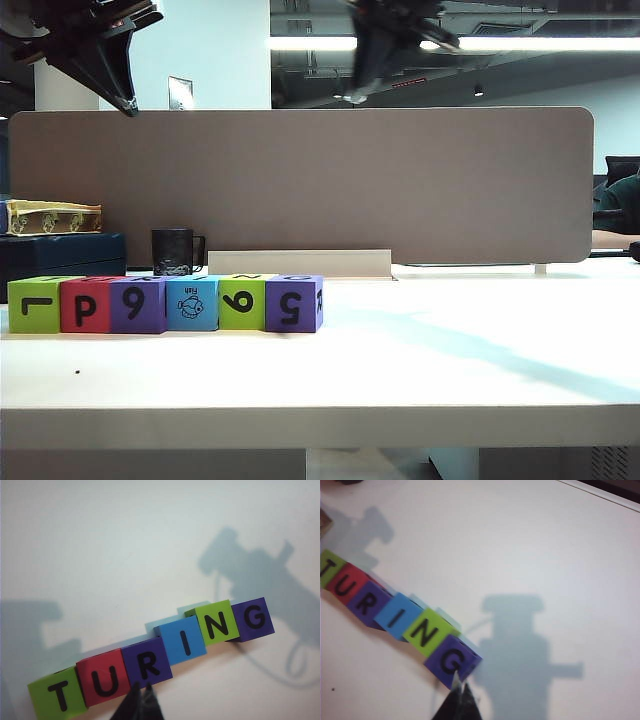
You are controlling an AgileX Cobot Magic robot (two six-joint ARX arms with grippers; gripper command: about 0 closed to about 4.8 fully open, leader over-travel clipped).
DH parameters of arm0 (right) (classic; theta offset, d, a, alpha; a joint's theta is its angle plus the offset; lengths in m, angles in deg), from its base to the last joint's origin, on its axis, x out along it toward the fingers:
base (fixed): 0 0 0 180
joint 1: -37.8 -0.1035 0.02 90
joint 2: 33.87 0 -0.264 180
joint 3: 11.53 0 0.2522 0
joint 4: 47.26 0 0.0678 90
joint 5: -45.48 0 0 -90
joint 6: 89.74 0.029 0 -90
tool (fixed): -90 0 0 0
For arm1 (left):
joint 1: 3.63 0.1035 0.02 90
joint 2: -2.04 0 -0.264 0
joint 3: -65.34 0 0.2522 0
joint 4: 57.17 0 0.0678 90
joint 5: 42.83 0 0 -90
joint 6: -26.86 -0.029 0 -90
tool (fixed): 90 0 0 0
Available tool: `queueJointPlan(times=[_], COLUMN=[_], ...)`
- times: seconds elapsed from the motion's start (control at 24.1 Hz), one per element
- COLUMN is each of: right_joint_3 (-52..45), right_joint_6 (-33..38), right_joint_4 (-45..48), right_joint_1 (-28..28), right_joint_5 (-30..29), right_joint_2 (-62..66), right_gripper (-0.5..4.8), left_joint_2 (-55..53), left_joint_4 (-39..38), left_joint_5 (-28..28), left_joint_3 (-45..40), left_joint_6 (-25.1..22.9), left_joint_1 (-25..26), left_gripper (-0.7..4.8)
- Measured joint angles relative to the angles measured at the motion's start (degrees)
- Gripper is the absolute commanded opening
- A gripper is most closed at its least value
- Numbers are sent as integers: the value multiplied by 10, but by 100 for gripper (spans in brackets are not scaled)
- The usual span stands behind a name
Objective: Select the appropriate blocks from the scattered letter blocks on the table and arrange them in a row to spell out "TURING".
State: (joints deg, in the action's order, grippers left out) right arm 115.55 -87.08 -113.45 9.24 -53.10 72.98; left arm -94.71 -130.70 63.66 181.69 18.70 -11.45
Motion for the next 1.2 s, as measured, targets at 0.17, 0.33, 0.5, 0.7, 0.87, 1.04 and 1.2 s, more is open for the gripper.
queueJointPlan(times=[0.17, 0.33, 0.5, 0.7, 0.87, 1.04, 1.2], right_joint_3=[-80, -127, -153, -180, -180, -179, -179], right_joint_6=[0, 0, 0, 0, 0, 0, 0], right_joint_4=[40, 66, 82, 101, 103, 113, 115], right_joint_1=[29, 51, 64, 84, 92, 99, 113], right_joint_5=[0, 0, 2, 2, 37, 47, 54], right_joint_2=[-54, -81, -96, -113, -125, -129, -129], right_gripper=[-1, -1, -1, -1, -1, -1, -1], left_joint_2=[0, 0, 0, 0, 0, 0, 0], left_joint_4=[0, 0, 0, 0, 0, 0, 0], left_joint_5=[0, 0, 0, 0, 0, 0, 0], left_joint_3=[0, 0, 0, 0, 0, 0, 0], left_joint_6=[0, 0, 0, 0, 0, 0, 0], left_joint_1=[0, 0, 0, 0, 0, 0, 0], left_gripper=[-6, -6, -6, -6, -5, -5, -5])
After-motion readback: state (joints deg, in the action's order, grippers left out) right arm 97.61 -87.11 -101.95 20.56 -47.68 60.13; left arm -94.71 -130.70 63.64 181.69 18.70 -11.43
